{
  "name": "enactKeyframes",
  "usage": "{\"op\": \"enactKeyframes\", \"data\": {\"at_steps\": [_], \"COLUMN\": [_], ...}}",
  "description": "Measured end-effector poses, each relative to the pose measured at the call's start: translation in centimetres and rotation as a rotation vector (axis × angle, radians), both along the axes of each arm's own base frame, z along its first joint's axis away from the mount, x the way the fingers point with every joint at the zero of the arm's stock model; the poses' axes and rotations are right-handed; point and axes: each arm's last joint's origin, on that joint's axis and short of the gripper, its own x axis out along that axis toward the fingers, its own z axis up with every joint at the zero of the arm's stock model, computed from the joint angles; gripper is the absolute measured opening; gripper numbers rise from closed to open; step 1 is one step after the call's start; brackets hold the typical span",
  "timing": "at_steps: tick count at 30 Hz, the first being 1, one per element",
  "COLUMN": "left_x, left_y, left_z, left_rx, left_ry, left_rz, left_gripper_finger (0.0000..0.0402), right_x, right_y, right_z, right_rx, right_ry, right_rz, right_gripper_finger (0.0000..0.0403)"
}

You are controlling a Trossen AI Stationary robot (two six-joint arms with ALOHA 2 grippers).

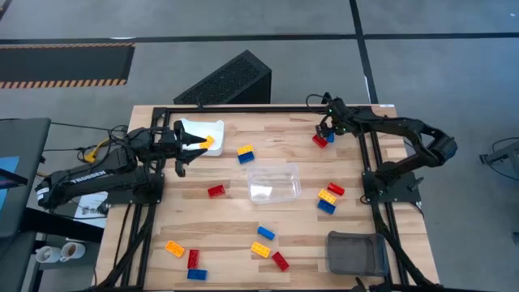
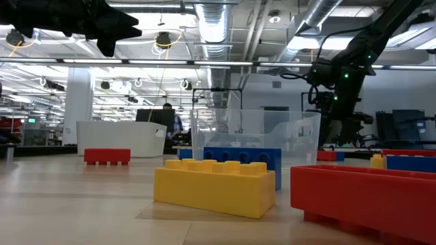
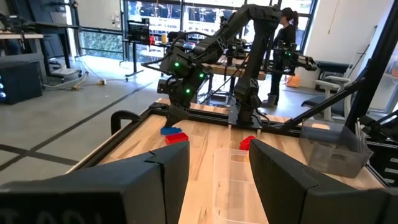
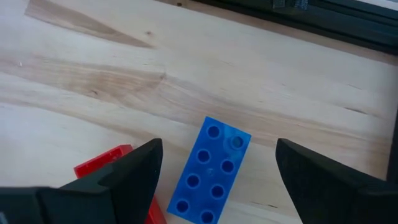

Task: Sort & place blocks by color
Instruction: Put the blue game piece into the black bin

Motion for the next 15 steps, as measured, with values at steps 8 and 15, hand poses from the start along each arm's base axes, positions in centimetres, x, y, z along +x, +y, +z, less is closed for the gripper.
{"op": "enactKeyframes", "data": {"at_steps": [8,15], "left_x": [-0.01,-0.01], "left_y": [0.00,0.00], "left_z": [0.00,0.00], "left_rx": [0.000,0.000], "left_ry": [0.000,0.000], "left_rz": [0.000,0.000], "left_gripper_finger": [0.0153,0.0153], "right_x": [0.26,0.40], "right_y": [0.22,0.34], "right_z": [0.00,0.00], "right_rx": [0.000,0.001], "right_ry": [0.003,-0.001], "right_rz": [0.017,0.019], "right_gripper_finger": [0.0338,0.0337]}}
